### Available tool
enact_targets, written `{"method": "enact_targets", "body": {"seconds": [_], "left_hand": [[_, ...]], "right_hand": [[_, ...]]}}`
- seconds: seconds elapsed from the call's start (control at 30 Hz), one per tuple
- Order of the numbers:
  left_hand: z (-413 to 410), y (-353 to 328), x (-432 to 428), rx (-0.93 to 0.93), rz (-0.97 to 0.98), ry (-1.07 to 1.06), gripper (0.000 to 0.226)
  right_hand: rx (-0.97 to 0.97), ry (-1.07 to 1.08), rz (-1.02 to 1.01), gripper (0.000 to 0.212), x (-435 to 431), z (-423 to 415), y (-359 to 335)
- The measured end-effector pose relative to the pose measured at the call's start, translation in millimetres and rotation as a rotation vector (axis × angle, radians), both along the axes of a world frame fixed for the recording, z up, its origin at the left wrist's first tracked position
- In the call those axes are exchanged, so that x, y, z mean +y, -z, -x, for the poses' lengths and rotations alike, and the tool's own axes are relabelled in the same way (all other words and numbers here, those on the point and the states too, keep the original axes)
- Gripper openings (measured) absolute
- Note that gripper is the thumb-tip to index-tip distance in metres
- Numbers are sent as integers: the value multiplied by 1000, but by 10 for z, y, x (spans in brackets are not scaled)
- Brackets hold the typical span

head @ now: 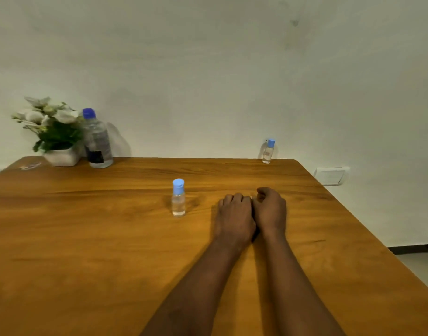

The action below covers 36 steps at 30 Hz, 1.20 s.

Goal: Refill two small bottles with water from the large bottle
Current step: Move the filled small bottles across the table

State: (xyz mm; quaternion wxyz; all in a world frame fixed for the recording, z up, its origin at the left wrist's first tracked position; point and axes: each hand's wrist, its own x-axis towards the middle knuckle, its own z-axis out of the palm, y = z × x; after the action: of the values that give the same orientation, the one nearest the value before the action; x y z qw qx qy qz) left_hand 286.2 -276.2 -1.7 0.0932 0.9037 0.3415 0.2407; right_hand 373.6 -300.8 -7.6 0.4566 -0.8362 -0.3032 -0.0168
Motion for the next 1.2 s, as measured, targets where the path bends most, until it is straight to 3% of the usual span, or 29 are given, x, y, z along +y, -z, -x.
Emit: {"method": "enact_targets", "body": {"seconds": [0.3,0.57,0.63,0.8,1.07,1.2], "left_hand": [[1125,40,-247,-26,55,-198,18],[1583,62,-109,-121,129,-428,23],[1606,66,-97,-134,138,-435,24],[1602,76,-53,-175,137,-433,27],[1564,79,-118,-116,55,-352,20],[1441,94,-253,-77,24,-273,31]], "right_hand": [[114,-341,20,44,-61,1022,-54],[189,-277,-23,54,218,1539,-33],[173,-254,-17,50,280,1591,-36],[93,-211,-33,20,363,1641,-61],[220,-364,-99,15,84,1523,-23],[226,-343,-90,21,-219,1275,4]]}}
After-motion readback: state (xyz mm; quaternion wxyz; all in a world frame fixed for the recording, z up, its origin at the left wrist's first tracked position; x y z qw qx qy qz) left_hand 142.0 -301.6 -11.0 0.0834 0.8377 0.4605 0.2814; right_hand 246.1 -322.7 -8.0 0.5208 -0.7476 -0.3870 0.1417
